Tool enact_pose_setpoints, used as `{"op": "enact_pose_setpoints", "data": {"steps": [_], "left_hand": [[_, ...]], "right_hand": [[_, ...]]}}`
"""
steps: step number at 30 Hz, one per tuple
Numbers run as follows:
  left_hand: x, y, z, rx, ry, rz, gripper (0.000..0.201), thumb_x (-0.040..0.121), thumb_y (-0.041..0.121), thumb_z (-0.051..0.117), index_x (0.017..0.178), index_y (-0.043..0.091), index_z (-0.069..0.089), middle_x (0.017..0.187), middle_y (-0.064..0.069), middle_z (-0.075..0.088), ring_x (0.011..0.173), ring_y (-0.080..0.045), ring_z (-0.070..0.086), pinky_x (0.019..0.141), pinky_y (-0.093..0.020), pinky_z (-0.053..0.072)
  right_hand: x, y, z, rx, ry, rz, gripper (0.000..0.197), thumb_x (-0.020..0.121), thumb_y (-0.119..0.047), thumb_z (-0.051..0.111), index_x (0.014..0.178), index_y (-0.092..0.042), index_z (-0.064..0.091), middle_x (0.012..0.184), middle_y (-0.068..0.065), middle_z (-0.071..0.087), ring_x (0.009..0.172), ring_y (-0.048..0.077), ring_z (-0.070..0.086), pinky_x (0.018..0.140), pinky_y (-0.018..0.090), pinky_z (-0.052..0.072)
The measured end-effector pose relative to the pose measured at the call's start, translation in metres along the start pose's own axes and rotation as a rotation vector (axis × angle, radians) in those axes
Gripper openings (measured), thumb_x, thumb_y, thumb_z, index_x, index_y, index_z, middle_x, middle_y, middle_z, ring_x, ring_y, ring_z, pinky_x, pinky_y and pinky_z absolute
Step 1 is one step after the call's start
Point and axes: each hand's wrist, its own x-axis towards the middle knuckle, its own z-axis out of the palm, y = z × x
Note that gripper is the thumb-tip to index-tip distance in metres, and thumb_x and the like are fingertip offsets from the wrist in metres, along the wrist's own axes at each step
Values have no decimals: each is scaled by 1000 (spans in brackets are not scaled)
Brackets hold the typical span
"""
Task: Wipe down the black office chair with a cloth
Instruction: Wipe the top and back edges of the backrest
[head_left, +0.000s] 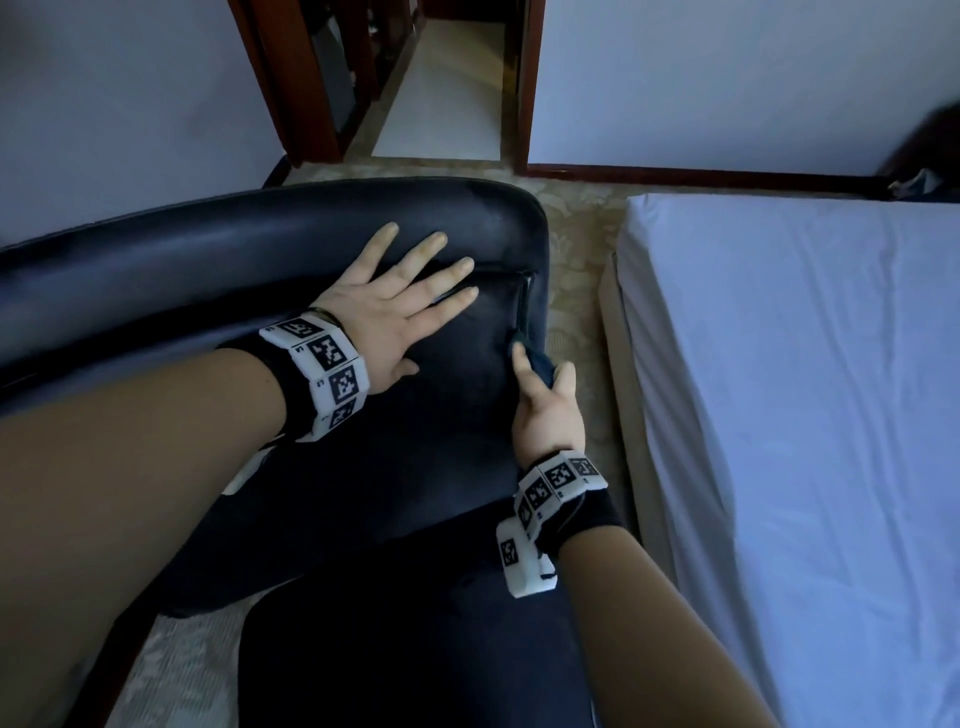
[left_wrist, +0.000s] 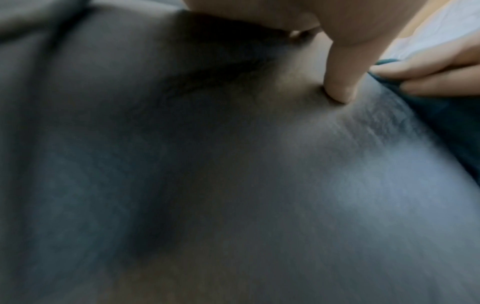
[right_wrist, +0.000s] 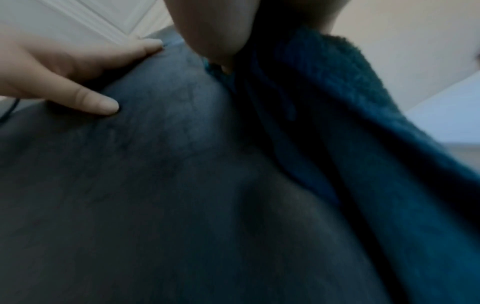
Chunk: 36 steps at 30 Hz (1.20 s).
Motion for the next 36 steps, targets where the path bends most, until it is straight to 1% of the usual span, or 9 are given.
{"op": "enact_pose_setpoints", "data": {"steps": [4, 7, 15, 19, 22, 26, 29, 33, 36], "left_hand": [[-3, 1, -7, 67, 9, 2, 102, 81, 54, 55, 143, 17, -18, 157, -4, -10, 137, -32, -22, 101, -55, -27], [-4, 5, -7, 73, -11, -16, 97, 85, 52, 50, 143, 17, -21, 155, -4, -19, 135, -32, -28, 97, -54, -32], [3, 30, 0, -109, -30, -174, 87, 88, 28, 48, 144, 20, -18, 152, -1, -28, 136, -29, -30, 97, -52, -31], [1, 32, 1, -126, 44, -161, 95, 83, 45, 53, 146, 18, -12, 154, -4, -19, 138, -31, -24, 101, -53, -29], [-1, 35, 3, -87, 49, -169, 107, 77, 61, 52, 144, 17, -18, 153, -7, -22, 136, -33, -26, 97, -54, -32], [2, 38, 5, -80, 33, -182, 110, 77, 65, 50, 142, 16, -24, 151, -8, -27, 134, -34, -29, 98, -55, -31], [2, 39, 7, -78, 26, -183, 109, 78, 65, 50, 142, 15, -24, 150, -9, -28, 135, -35, -29, 100, -56, -26], [5, 37, 10, -95, 37, -189, 109, 78, 63, 51, 141, 16, -24, 149, -9, -29, 134, -35, -29, 99, -54, -29], [6, 37, 10, -109, 41, -173, 109, 78, 62, 53, 141, 16, -23, 149, -10, -29, 134, -35, -27, 100, -55, -26]], "right_hand": [[4, -6, -16, -67, 150, -162, 49, 93, -6, 42, 134, -33, 46, 114, 7, 41, 95, 27, 53, 84, 32, 48], [22, -22, -27, -37, 273, -270, 52, 89, -1, 43, 134, -26, 47, 115, 19, 43, 91, 36, 54, 81, 40, 50], [12, 15, 16, 78, 149, -112, 50, 95, -4, 39, 131, -37, 48, 106, -3, 31, 102, 19, 49, 88, 13, 31], [9, 20, 6, 12, 120, -131, 50, 93, -3, 42, 132, -34, 48, 113, 13, 42, 99, 28, 52, 83, 21, 40], [2, 12, -6, -58, 212, -255, 49, 90, 0, 44, 131, -26, 51, 104, 16, 43, 83, 30, 54, 71, 35, 53], [27, -12, -19, 1, 385, -414, 50, 85, -3, 38, 130, -20, 54, 103, 22, 47, 82, 35, 55, 70, 36, 53], [30, -3, -11, -26, 251, -329, 50, 90, 1, 41, 132, -24, 50, 110, 20, 44, 90, 33, 53, 74, 33, 50], [1, 42, 15, -20, 63, -66, 47, 94, -3, 40, 132, -30, 49, 124, 8, 42, 108, 22, 49, 83, 13, 34], [-4, 57, 14, -236, 134, -145, 11, 92, -29, 55, 101, -24, 58, 83, -18, 49, 81, 7, 49, 77, 24, 41]]}}
